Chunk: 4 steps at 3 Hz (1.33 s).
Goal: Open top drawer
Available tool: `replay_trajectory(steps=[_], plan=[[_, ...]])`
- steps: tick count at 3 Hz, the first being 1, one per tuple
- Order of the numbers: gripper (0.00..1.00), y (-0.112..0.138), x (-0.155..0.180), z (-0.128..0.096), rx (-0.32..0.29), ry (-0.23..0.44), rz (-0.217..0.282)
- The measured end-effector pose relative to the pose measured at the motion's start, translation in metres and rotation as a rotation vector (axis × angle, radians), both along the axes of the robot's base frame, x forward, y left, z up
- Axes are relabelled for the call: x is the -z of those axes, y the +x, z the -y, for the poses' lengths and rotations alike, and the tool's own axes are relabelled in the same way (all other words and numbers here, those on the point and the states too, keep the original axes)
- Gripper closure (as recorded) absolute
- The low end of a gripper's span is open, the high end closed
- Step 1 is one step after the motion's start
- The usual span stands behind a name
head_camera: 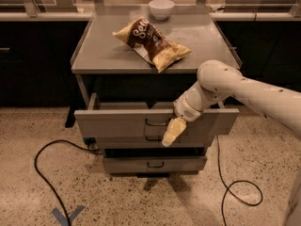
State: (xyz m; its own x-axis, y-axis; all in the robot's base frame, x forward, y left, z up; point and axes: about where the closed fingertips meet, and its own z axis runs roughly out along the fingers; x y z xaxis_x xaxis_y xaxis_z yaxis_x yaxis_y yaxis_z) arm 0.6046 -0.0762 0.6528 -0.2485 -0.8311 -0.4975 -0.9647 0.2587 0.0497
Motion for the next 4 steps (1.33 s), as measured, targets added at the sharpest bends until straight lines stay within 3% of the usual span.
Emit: replay_trajectory(steps=[1, 3, 4], plan=[[0.00, -0.037, -0.011, 0.001, -0.013, 0.033, -0.009], [0.00, -0.048, -0.008, 0.002, -0.017, 0.054, -0.013], [0.00, -0.076, -0.013, 0.008, -0.013, 0.091, -0.030]])
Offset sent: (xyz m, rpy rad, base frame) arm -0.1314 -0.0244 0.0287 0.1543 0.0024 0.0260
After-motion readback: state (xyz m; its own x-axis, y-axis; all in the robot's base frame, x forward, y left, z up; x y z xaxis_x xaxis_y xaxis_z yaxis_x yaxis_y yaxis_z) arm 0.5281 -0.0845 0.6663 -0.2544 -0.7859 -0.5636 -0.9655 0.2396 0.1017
